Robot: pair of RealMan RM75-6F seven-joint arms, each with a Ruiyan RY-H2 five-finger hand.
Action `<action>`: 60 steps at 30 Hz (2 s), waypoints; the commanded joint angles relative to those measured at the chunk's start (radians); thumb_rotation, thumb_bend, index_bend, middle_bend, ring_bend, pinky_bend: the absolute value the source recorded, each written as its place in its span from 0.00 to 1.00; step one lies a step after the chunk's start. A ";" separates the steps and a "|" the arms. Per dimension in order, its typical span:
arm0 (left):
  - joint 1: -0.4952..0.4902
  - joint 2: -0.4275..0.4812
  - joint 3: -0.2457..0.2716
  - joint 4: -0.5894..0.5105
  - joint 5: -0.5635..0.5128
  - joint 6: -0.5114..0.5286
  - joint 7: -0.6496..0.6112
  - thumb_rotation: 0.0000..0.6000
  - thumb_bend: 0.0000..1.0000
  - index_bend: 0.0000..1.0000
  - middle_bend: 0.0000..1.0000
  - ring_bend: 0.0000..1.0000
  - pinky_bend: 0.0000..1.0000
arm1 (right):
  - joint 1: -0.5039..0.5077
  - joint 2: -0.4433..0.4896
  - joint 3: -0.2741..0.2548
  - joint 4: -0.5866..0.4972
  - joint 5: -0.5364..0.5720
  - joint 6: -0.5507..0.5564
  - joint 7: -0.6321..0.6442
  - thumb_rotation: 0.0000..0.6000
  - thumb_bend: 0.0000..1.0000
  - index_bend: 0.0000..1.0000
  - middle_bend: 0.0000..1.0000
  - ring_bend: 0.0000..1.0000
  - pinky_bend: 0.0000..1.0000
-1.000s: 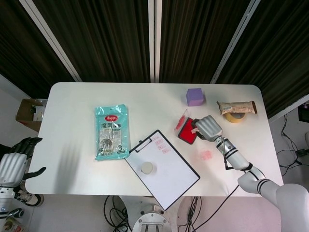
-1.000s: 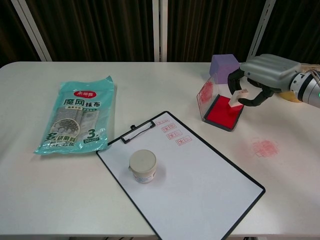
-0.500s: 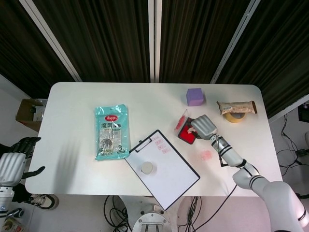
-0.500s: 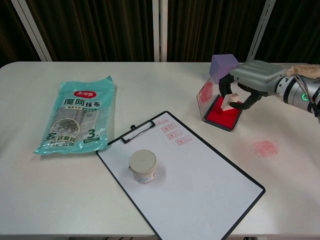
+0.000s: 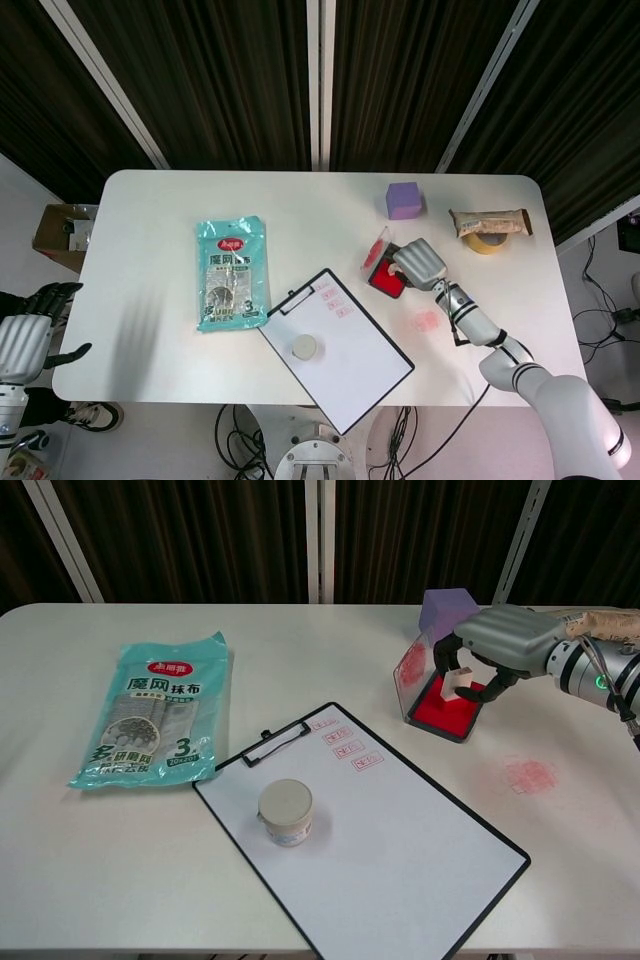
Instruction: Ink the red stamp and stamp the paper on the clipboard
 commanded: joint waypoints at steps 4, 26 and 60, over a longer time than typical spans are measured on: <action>0.000 0.001 -0.001 -0.003 0.002 0.003 0.000 1.00 0.00 0.17 0.16 0.13 0.24 | 0.000 -0.006 -0.007 0.010 0.002 -0.004 -0.003 1.00 0.44 1.00 0.88 0.87 1.00; 0.007 0.001 0.003 -0.013 0.011 0.020 0.004 1.00 0.00 0.17 0.16 0.13 0.24 | -0.015 0.209 0.052 -0.324 0.016 0.181 -0.014 1.00 0.44 1.00 0.89 0.87 1.00; 0.023 -0.005 0.011 0.020 0.025 0.046 -0.037 1.00 0.00 0.17 0.16 0.13 0.24 | -0.075 0.201 0.053 -0.851 0.229 -0.010 -0.598 1.00 0.49 1.00 0.90 0.87 1.00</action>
